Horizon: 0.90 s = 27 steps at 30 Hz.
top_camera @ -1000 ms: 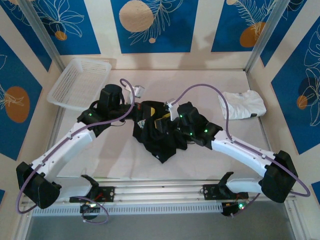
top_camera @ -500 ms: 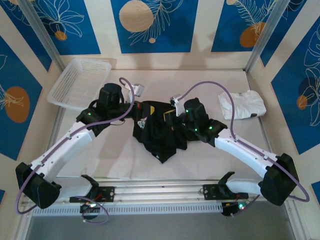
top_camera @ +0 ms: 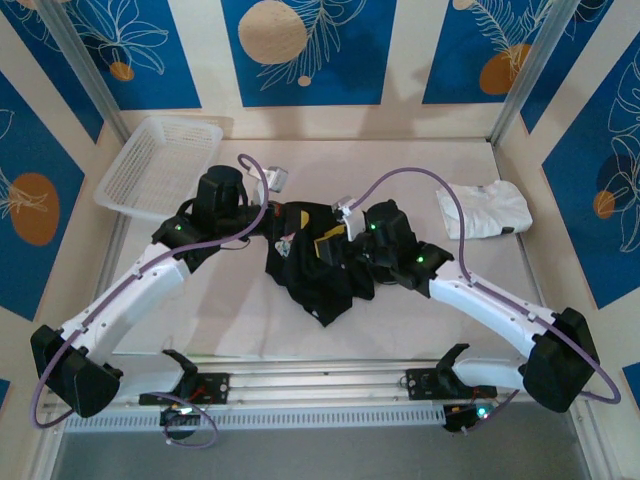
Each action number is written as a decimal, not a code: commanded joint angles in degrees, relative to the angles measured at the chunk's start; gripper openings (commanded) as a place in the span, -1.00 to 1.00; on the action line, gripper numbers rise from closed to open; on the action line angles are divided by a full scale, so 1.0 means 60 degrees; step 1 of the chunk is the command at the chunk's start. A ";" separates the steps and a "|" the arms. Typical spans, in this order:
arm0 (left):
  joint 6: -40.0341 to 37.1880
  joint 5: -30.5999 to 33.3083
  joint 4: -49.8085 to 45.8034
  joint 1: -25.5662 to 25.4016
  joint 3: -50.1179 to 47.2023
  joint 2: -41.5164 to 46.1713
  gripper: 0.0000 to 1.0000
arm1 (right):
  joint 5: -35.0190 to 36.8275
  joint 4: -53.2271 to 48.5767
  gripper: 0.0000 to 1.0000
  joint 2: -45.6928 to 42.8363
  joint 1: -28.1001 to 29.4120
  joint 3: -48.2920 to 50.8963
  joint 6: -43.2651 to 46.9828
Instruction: Fold the inside-out t-shirt
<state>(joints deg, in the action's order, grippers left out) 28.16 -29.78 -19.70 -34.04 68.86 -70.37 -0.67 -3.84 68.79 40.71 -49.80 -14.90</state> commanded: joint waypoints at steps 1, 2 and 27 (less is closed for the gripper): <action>0.0008 -0.0262 0.0309 -0.0067 0.0209 0.0110 -1.00 | 0.0449 0.0038 -0.10 0.0455 0.0013 -0.0267 0.0138; 0.0019 -0.0284 0.0328 -0.0056 0.0184 0.0112 -1.00 | 0.0537 0.0054 -0.09 0.0575 0.0014 -0.0311 0.0124; -0.0707 0.2326 -0.0419 -0.0032 0.0454 -0.0273 -1.00 | -0.4216 0.0342 -1.00 -0.0958 -0.1482 -0.0251 -0.1603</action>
<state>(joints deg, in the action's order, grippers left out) 26.28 -19.97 -20.75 -34.02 69.38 -70.98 -16.23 -3.95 64.58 32.82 -50.57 -20.75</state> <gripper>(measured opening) 0.046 0.065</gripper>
